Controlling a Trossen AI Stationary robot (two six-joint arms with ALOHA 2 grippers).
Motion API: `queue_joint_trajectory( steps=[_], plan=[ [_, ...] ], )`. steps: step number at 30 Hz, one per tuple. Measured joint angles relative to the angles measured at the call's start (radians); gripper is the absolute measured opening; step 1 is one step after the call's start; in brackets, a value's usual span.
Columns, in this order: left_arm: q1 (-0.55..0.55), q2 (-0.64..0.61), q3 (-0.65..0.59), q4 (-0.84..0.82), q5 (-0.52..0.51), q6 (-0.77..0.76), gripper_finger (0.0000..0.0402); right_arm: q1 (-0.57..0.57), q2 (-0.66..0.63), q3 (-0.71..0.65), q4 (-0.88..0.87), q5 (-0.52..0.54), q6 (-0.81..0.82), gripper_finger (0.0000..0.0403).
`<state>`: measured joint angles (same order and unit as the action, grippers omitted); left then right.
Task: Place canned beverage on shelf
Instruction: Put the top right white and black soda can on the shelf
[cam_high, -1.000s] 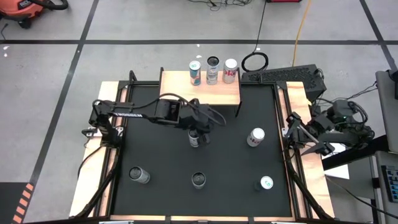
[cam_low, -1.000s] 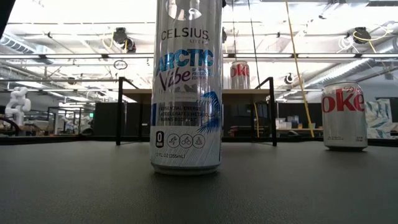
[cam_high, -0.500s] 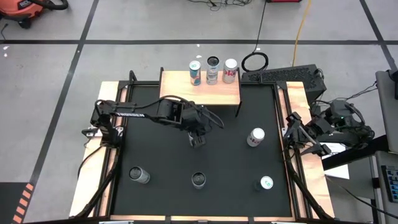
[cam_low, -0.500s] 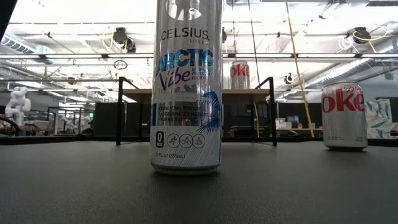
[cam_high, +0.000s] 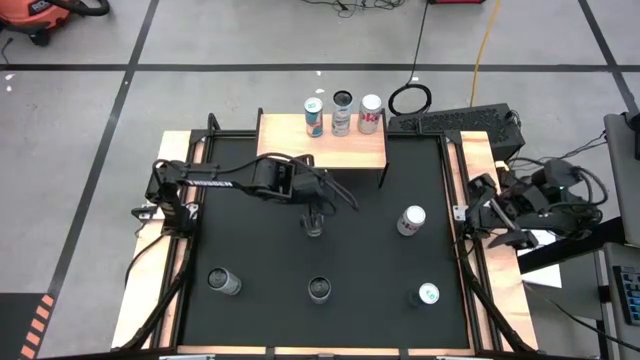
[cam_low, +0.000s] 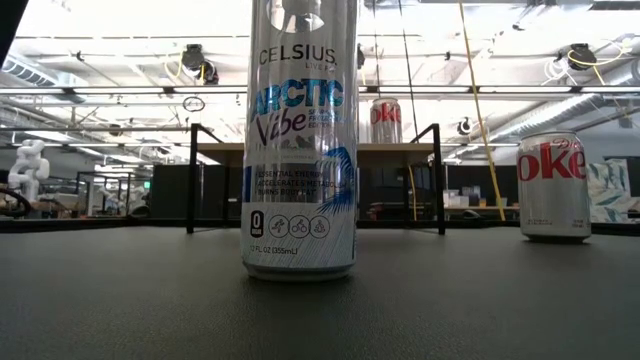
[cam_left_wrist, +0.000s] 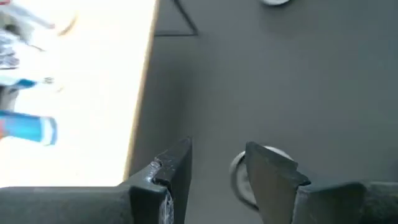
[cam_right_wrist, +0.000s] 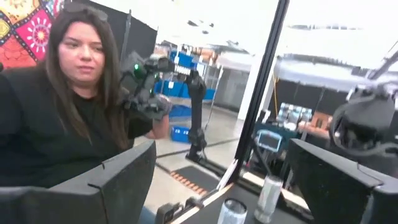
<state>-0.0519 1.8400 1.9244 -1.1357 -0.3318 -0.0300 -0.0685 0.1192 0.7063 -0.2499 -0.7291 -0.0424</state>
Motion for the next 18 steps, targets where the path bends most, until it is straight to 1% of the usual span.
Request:
queue_joint_trajectory(
  steps=[3, 7, 12, 18],
  plan=[
    [0.001, 0.0, 0.0, -0.007, -0.009, 0.01, 0.0155, 0.0, 0.0, 0.0, 0.007, 0.0, -0.017, 0.0345],
    [-0.001, 0.0, 0.0, -0.008, 0.023, -0.038, 0.0155, 0.0, 0.004, 0.0, -0.004, 0.0, -0.056, 0.0345],
    [-0.001, 0.0, 0.0, -0.002, 0.027, -0.109, 0.0155, 0.0, 0.009, 0.0, -0.031, 0.0, -0.05, 0.0345],
    [-0.001, 0.0, 0.0, 0.006, 0.028, -0.145, 0.0155, 0.0, 0.009, 0.0, -0.108, 0.0, -0.05, 0.0345]
  ],
)
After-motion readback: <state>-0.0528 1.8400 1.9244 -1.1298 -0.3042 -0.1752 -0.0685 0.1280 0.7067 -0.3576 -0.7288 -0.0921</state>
